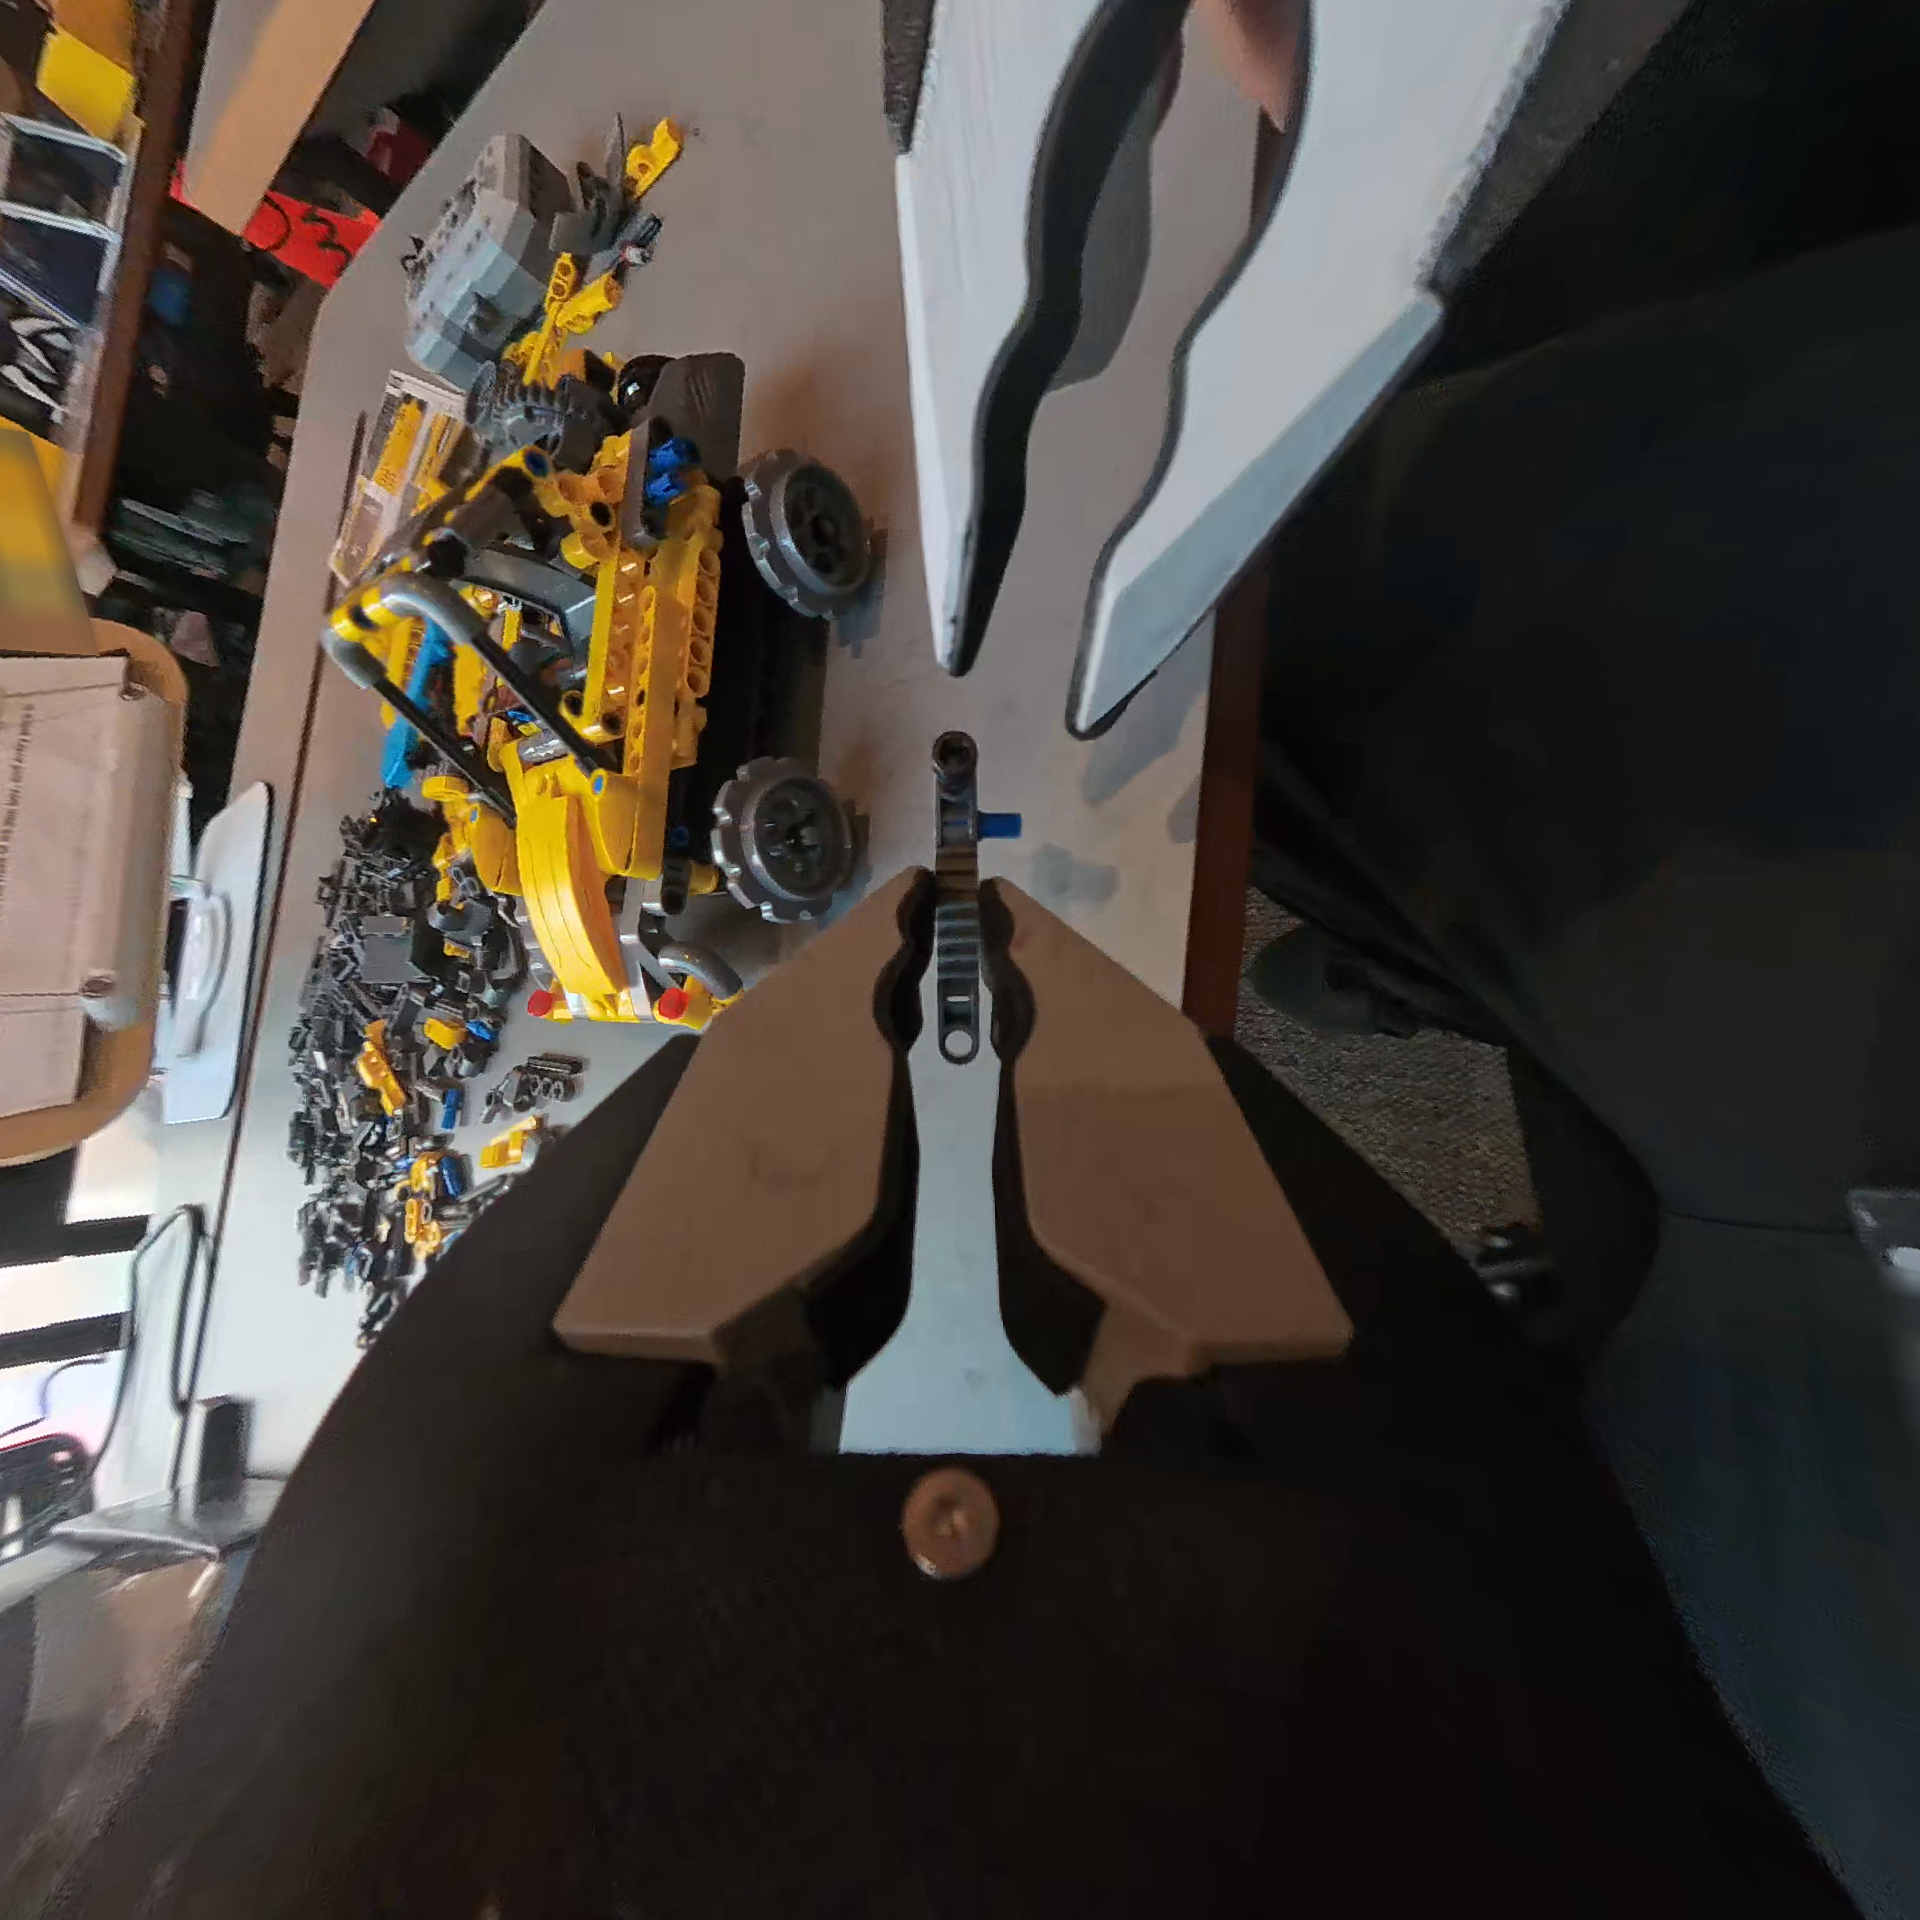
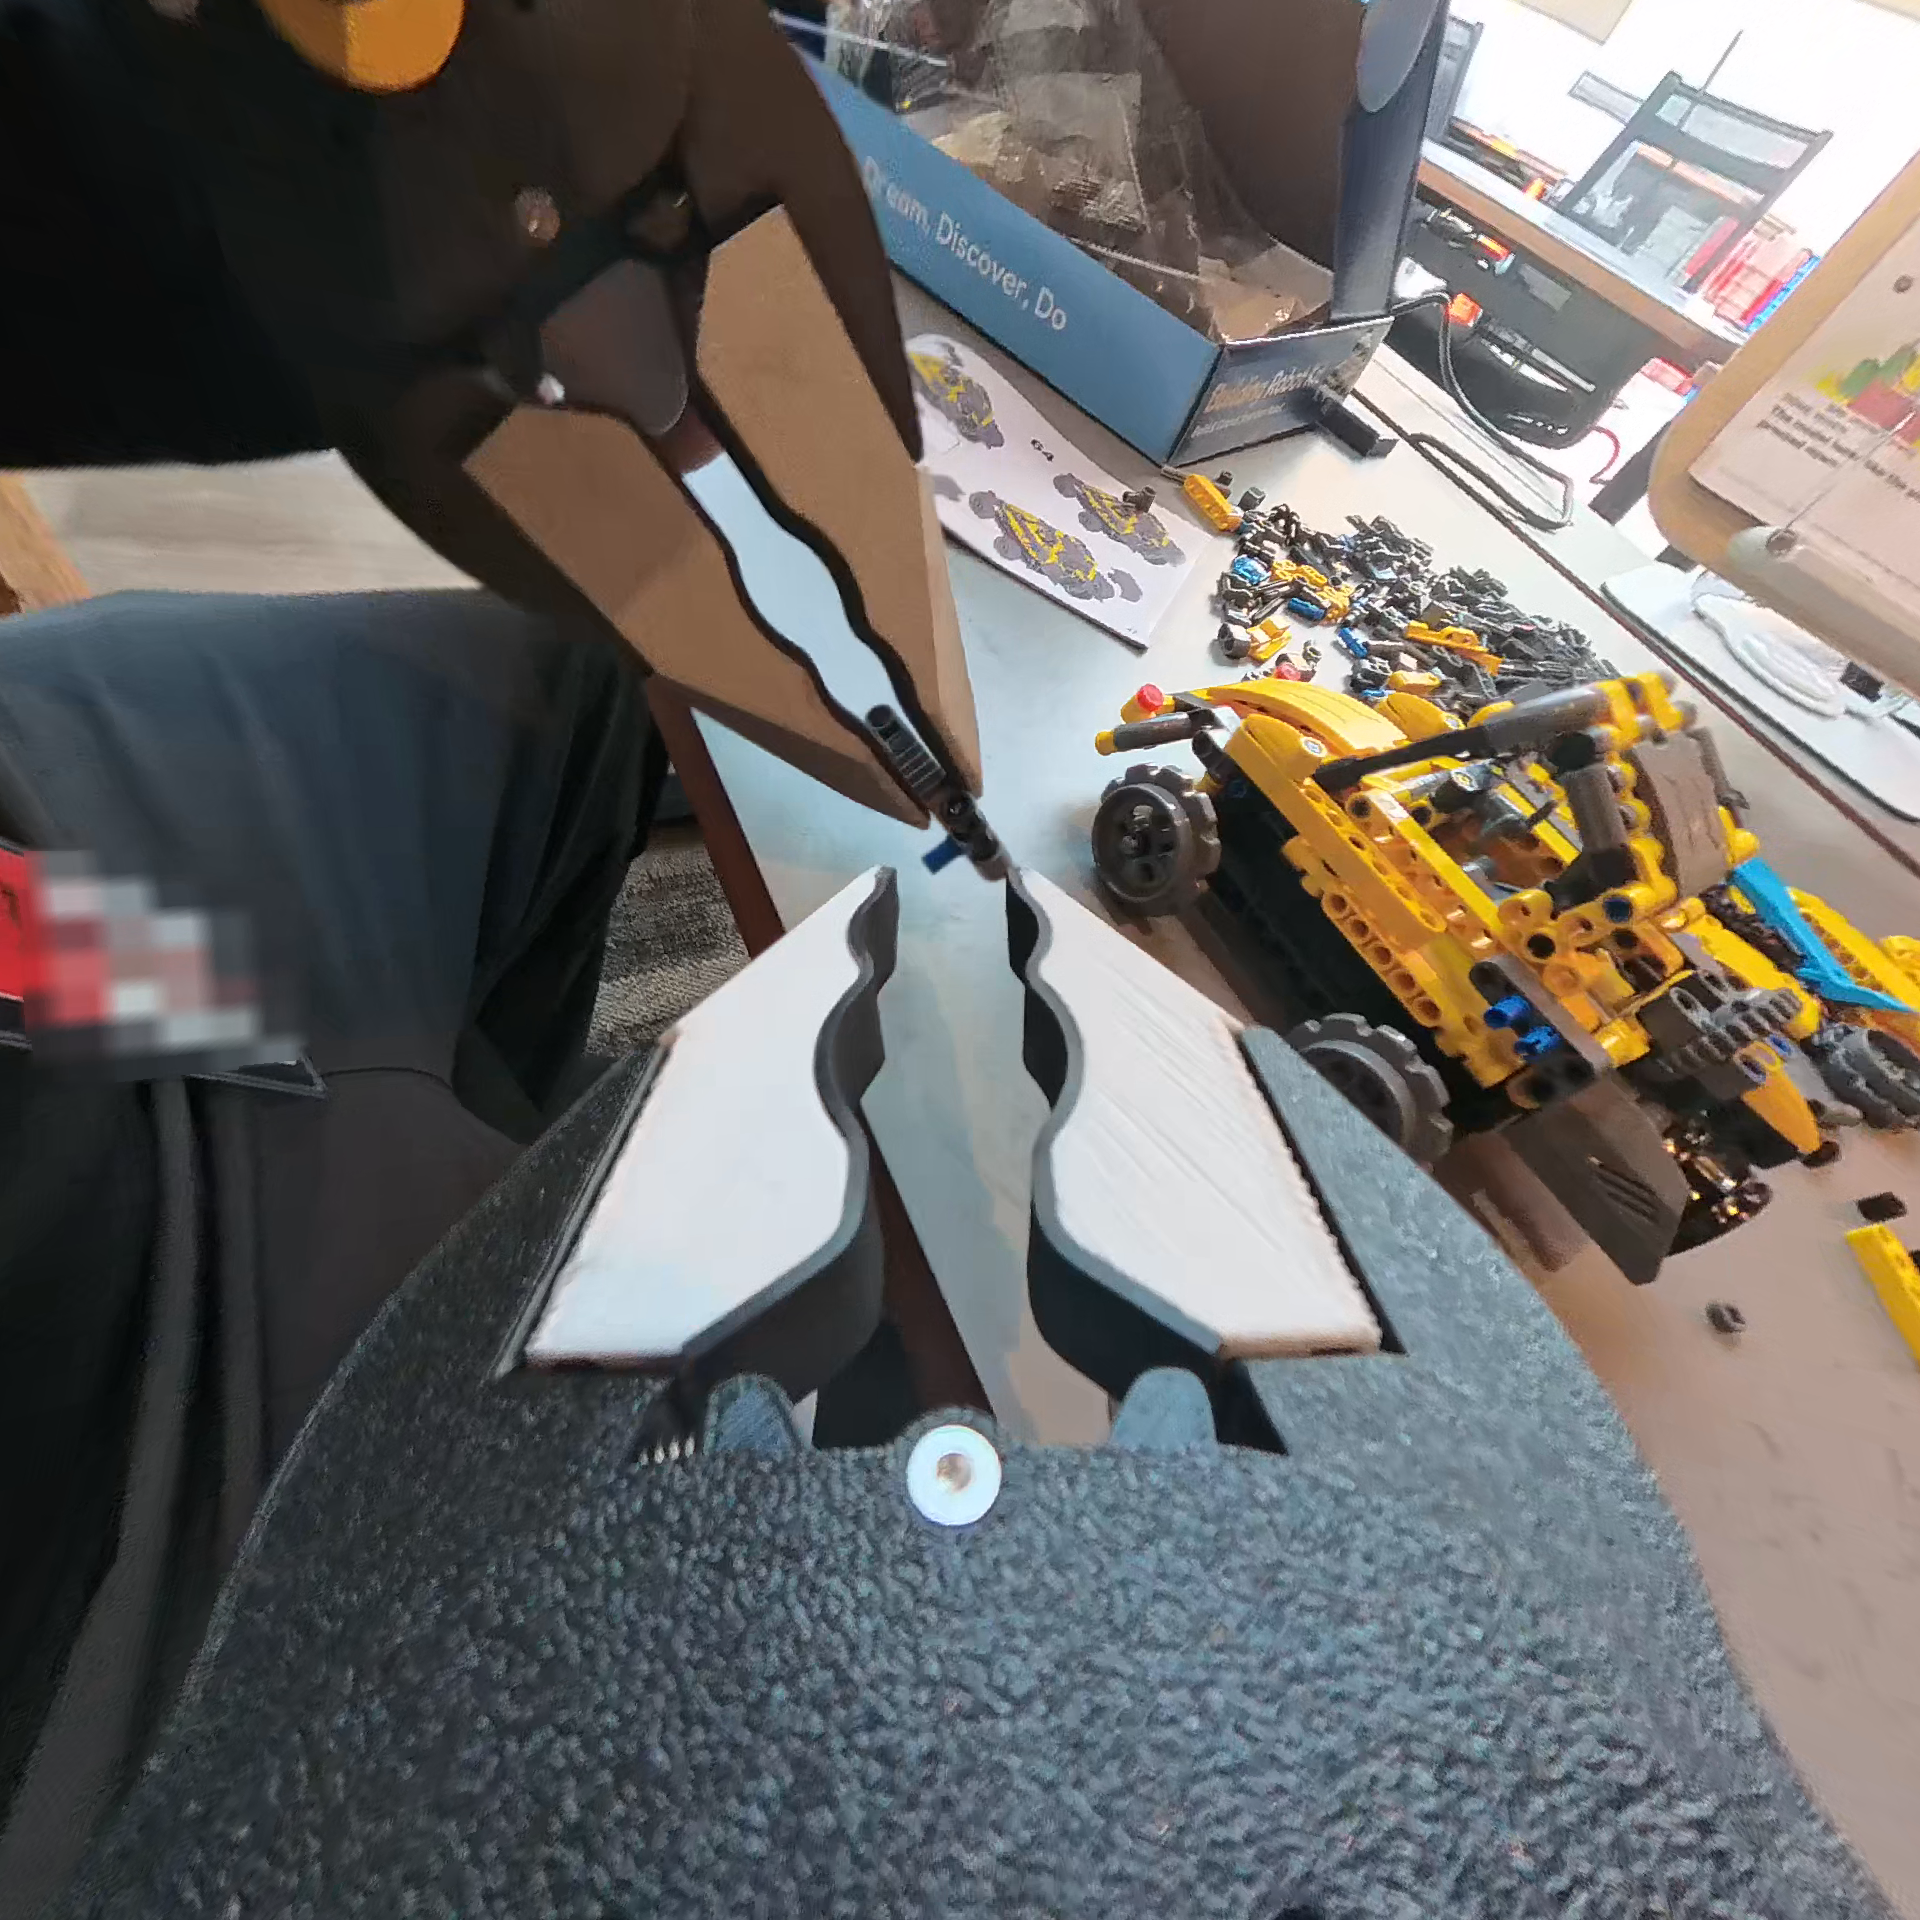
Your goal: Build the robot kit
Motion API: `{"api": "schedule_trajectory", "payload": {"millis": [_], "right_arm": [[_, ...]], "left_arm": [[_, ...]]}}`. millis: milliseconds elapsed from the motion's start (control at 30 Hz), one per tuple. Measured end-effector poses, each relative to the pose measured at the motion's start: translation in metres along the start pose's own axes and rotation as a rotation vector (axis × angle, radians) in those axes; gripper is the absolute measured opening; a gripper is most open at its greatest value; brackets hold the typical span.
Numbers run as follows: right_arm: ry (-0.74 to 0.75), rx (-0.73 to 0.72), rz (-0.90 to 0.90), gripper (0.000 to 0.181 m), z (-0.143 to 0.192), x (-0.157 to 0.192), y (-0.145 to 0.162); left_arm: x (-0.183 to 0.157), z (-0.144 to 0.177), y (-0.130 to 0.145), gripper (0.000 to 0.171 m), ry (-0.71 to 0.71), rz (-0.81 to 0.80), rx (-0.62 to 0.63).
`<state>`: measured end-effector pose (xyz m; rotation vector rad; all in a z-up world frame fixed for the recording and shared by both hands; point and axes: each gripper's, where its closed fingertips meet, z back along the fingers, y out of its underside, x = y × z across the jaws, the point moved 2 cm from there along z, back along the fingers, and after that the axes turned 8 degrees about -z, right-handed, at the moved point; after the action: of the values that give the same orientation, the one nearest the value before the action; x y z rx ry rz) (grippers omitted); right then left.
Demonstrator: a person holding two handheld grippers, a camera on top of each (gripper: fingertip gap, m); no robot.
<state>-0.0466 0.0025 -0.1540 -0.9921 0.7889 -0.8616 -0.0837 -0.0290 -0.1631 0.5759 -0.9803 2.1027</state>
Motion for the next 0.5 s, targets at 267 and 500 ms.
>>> {"api": "schedule_trajectory", "payload": {"millis": [267, 500], "right_arm": [[-0.039, -0.155, -0.208, 0.037, 0.009, -0.019, -0.009], [-0.039, -0.209, -0.266, 0.044, 0.014, -0.031, -0.013]], "left_arm": [[0.019, -0.003, 0.003, 0.005, -0.277, -0.13, 0.0], [0.03, -0.003, 0.015, 0.005, -0.444, -0.172, 0.012]]}}
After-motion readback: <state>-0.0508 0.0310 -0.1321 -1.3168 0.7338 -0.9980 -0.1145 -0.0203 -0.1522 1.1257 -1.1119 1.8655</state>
